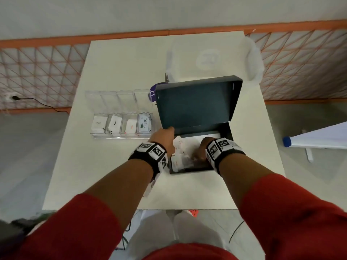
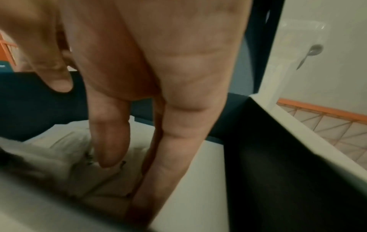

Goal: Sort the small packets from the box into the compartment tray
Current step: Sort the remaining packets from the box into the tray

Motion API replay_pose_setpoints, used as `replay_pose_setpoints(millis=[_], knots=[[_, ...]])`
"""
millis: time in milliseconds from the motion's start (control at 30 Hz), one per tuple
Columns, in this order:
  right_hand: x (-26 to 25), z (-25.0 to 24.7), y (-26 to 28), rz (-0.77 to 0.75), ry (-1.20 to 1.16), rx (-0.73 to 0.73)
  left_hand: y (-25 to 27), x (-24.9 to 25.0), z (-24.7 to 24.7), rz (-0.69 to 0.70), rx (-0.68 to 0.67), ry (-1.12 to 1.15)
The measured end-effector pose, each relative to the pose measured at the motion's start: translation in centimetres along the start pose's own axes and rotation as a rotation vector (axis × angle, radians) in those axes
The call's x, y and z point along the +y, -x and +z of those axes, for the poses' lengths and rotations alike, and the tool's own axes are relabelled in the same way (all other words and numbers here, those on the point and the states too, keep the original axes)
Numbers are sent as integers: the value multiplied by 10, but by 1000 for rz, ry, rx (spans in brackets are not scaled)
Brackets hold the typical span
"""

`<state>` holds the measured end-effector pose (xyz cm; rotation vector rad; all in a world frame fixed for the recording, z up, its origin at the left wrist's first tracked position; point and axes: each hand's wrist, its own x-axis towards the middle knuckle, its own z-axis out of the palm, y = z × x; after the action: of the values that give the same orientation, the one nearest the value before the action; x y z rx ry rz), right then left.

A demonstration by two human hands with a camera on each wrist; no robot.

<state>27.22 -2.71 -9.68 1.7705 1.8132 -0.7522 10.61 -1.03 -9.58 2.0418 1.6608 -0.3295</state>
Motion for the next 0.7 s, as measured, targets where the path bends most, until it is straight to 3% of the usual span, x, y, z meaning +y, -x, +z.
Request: replay_pose_setpoints(millis=[233, 600, 700], knots=[[-39, -13, -17, 11, -182, -307, 3, -9, 2, -13, 24, 174], [-72, -1, -34, -79, -35, -437, 2, -9, 3, -18, 26, 195], [-70, 11, -49, -81, -24, -296, 3, -10, 1, -10, 23, 194]])
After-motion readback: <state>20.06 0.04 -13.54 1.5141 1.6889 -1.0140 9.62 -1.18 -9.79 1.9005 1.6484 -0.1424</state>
